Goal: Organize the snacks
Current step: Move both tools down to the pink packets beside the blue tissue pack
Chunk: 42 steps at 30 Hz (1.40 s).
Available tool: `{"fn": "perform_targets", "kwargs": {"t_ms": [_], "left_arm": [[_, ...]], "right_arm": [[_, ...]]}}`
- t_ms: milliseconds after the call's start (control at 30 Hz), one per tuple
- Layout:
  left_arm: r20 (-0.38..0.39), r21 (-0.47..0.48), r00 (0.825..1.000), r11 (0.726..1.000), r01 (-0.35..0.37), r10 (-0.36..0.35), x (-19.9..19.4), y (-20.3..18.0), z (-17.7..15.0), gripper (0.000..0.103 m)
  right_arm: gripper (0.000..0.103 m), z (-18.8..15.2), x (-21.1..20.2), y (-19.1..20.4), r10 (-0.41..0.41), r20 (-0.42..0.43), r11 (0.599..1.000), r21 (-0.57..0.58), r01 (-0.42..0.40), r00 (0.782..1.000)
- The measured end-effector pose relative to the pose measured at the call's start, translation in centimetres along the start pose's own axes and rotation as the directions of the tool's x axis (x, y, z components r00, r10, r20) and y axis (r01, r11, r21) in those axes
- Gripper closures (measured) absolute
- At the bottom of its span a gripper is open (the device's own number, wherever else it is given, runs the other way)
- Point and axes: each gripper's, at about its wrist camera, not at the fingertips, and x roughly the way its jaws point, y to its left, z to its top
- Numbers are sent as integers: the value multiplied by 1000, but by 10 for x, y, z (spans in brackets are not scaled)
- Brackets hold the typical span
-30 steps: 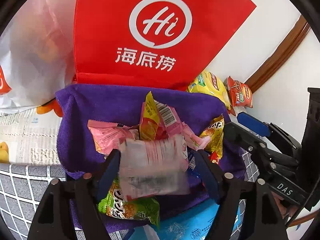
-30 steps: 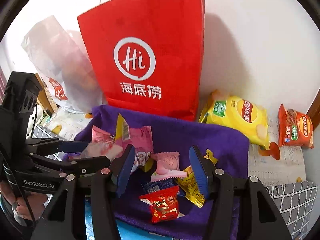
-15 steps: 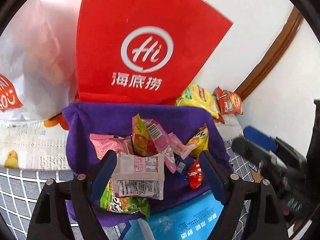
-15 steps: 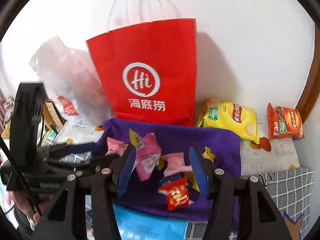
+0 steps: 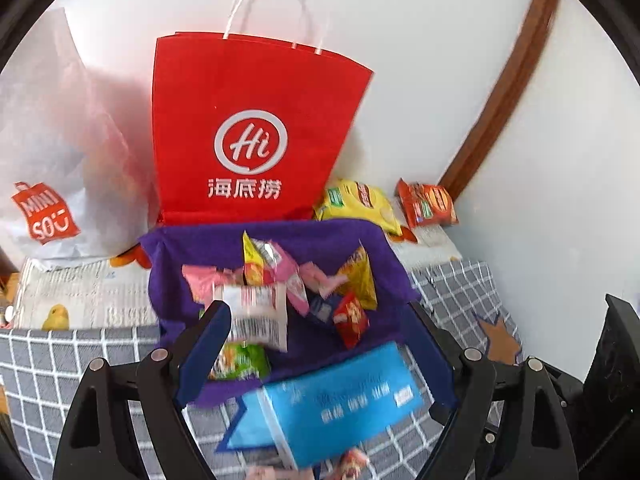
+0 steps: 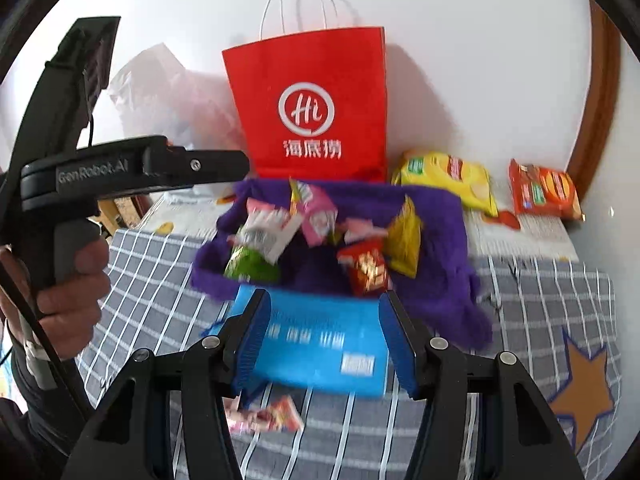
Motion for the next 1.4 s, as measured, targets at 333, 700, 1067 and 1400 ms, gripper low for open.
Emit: {"fn": "perform_targets", "kwargs": {"t_ms": [333, 700, 1067, 1400], "left_arm": [[-18, -2, 997, 997, -75, 74, -35, 5, -60, 17], [-90, -126, 986, 980, -153, 143, -43, 66, -117, 17], [-119, -199, 985, 969, -149, 127, -42, 104, -143, 17], [-140, -228, 985, 965, -131, 101, -33, 119, -151, 17]], "right_arm": [[47, -66, -4, 13, 42, -88, 997, 74, -36, 995], [52, -121, 36, 33, 130, -205, 980, 178, -94, 970], [48, -124, 70, 36, 256, -201, 915, 366, -170, 946], [46, -108, 85, 51, 155, -221, 926, 372, -64, 963]]}}
